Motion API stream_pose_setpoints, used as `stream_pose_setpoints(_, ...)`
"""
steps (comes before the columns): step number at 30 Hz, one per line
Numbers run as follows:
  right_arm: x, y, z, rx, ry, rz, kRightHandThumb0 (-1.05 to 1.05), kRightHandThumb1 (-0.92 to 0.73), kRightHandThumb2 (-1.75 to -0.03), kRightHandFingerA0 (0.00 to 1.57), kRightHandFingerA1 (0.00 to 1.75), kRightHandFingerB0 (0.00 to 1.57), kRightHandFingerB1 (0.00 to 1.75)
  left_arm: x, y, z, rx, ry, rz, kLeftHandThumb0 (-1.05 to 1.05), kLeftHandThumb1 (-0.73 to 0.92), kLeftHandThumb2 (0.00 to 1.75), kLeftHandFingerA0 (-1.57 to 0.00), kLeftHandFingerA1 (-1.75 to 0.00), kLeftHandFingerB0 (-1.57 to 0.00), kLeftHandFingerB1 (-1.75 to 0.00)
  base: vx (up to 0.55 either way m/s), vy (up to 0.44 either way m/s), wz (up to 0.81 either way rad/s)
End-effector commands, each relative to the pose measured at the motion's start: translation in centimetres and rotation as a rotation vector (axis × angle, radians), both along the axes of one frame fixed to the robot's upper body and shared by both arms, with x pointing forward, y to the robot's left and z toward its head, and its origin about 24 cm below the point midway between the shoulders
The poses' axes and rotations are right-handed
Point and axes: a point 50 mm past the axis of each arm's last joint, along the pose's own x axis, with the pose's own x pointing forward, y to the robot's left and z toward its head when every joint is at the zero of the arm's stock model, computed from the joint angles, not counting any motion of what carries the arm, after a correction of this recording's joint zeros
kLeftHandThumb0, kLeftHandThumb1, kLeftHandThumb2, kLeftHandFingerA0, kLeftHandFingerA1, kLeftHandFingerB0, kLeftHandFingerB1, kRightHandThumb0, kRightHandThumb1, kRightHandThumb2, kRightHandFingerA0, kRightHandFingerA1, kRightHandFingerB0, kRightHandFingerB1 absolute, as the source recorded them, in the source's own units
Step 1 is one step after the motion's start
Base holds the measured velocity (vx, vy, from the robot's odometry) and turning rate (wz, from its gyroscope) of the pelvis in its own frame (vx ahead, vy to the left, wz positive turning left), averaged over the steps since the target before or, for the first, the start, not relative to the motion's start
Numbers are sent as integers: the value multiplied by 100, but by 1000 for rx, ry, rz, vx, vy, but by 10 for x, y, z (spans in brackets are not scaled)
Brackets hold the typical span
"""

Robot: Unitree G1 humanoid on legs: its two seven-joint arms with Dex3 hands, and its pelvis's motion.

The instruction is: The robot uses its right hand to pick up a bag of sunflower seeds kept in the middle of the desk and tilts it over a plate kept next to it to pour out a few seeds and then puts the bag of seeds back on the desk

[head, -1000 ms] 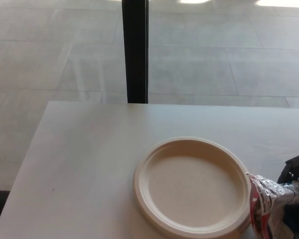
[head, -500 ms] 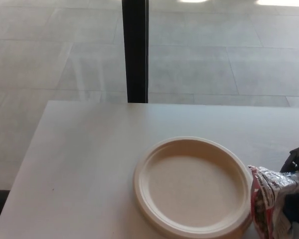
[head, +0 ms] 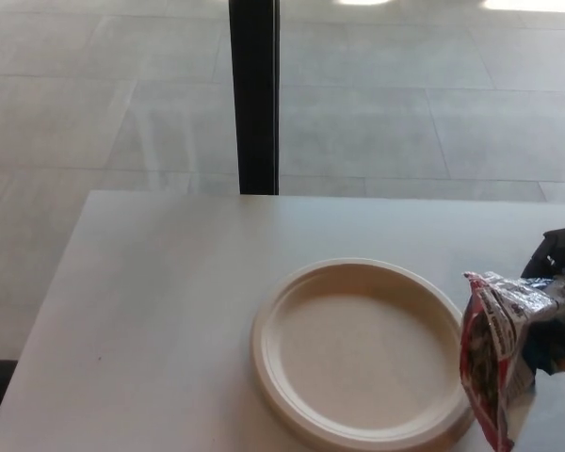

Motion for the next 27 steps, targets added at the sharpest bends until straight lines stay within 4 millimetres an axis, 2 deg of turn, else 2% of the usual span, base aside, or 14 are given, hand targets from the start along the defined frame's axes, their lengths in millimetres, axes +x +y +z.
stream_pose_setpoints(1, -2, 1, -3, 38, 30, -21, -23, -45, -130, 91, 175, 83, 161, -5, 5, 4, 14, -6, 4, -87, 87, 66, -57, -56, -57, -44, 0, 0, 0)
stream_pose_setpoints(8, 4, 0, 1, 16, 13, -71, -28, -45, -128, 89, 175, 79, 158, -6, 7, 5, 8, -7, 26, -87, 85, 66, -58, -54, -58, -43, 0, 0, 0)
stream_pose_setpoints(15, 15, 3, 11, -43, -5, -168, -29, -52, -109, 84, 175, 68, 136, -4, 9, 6, 23, 5, 6, -83, 87, 66, -57, -53, -58, -43, 0, 0, 0)
stream_pose_setpoints(16, 18, 3, 14, -43, -13, -187, -28, -54, -105, 80, 169, 71, 84, -3, 9, 6, 19, -5, 16, -83, 86, 66, -57, -54, -59, -43, 0, 0, 0)
stream_pose_setpoints(18, 20, 2, 15, -43, -16, -204, -29, -55, -103, 81, 172, 71, 90, -3, 10, 7, 19, -2, 6, -85, 87, 66, -57, -54, -58, -42, 0, 0, 0)
stream_pose_setpoints(19, 23, 3, 18, -24, -33, -218, -21, -55, -101, 79, 175, 69, 141, -3, 9, 7, 14, -3, 8, -93, 72, 85, -55, -58, -53, -47, 0, 0, 0)
stream_pose_setpoints(20, 23, 3, 18, -21, -35, -221, -21, -55, -101, 79, 175, 69, 141, -3, 10, 7, 15, -3, 8, -93, 72, 85, -55, -58, -53, -47, 0, 0, 0)
stream_pose_setpoints(21, 24, 3, 18, -28, -36, -224, -21, -54, -100, 82, 175, 69, 158, -3, 10, 7, 16, -2, 8, -88, 88, 66, -57, -55, -58, -42, 0, 0, 0)
stream_pose_setpoints(22, 25, 3, 18, -34, -38, -228, -20, -54, -98, 85, 175, 70, 166, -3, 10, 7, 18, -2, 7, -89, 87, 66, -57, -55, -59, -42, 0, 0, 0)
stream_pose_setpoints(23, 26, 3, 20, -48, -44, -234, -23, -55, -96, 87, 175, 68, 171, -3, 10, 7, 21, -1, 5, -92, 72, 85, -56, -57, -54, -47, 0, 0, 0)
stream_pose_setpoints(24, 27, 3, 22, -66, -50, -244, -23, -57, -94, 86, 175, 64, 168, -2, 11, 8, 23, -2, 2, -91, 72, 85, -54, -57, -53, -46, 0, 0, 0)
stream_pose_setpoints(25, 28, 3, 23, -71, -51, -255, -22, -57, -96, 86, 175, 65, 165, -2, 12, 8, 24, -4, 2, -84, 87, 66, -57, -53, -58, -41, 0, 0, 0)
stream_pose_setpoints(26, 28, 3, 24, -74, -52, -258, -22, -57, -96, 86, 175, 65, 165, -1, 12, 8, 25, -6, 9, -84, 87, 66, -57, -53, -58, -41, 0, 0, 0)
stream_pose_setpoints(27, 29, 4, 26, -84, -59, -254, -23, -57, -100, 87, 175, 66, 164, -2, 12, 8, 18, -9, 7, -91, 72, 84, -54, -57, -52, -46, 0, 0, 0)
